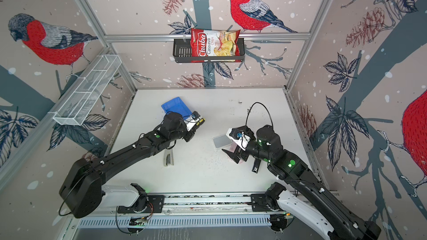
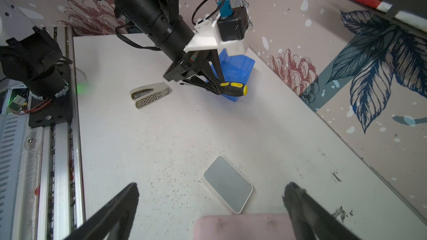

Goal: Put the screwdriver in the bin
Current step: Place the screwdriver in the bin.

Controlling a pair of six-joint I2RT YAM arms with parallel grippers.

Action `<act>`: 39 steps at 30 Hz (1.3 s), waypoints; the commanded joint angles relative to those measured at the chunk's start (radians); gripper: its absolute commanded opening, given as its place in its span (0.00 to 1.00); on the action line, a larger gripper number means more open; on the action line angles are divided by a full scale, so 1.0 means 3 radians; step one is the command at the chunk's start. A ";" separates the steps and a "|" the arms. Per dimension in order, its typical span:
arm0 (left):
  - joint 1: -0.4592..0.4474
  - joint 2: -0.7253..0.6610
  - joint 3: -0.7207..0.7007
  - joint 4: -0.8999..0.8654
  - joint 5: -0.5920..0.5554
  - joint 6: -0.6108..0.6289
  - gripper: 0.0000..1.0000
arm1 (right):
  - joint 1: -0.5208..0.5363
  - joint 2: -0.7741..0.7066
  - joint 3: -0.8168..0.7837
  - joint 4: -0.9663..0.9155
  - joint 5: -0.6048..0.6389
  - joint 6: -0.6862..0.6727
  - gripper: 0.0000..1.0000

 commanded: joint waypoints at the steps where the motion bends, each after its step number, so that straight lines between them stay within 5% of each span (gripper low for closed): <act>1: 0.0102 0.0020 0.0069 0.0285 -0.0270 -0.0795 0.00 | 0.0012 0.0079 -0.0046 0.0544 -0.0117 0.0129 0.99; 4: 0.0226 0.0041 0.0110 0.0375 -0.0627 -0.1412 0.00 | 0.0056 0.0222 -0.0067 0.0792 -0.0173 0.0142 0.99; 10: 0.0570 0.0214 0.0214 0.0493 -0.0737 -0.2298 0.00 | 0.0135 0.0481 -0.0111 0.1299 -0.0145 0.0149 0.99; 18: 0.0881 0.0752 0.0460 0.0386 -0.0679 -0.2895 0.00 | 0.0147 0.0912 -0.0117 0.1871 -0.0174 0.0182 0.99; 39: 0.1171 0.2201 0.1893 -0.0337 -0.0605 -0.3219 0.00 | 0.0170 0.1677 0.0142 0.2218 0.0237 0.0244 0.99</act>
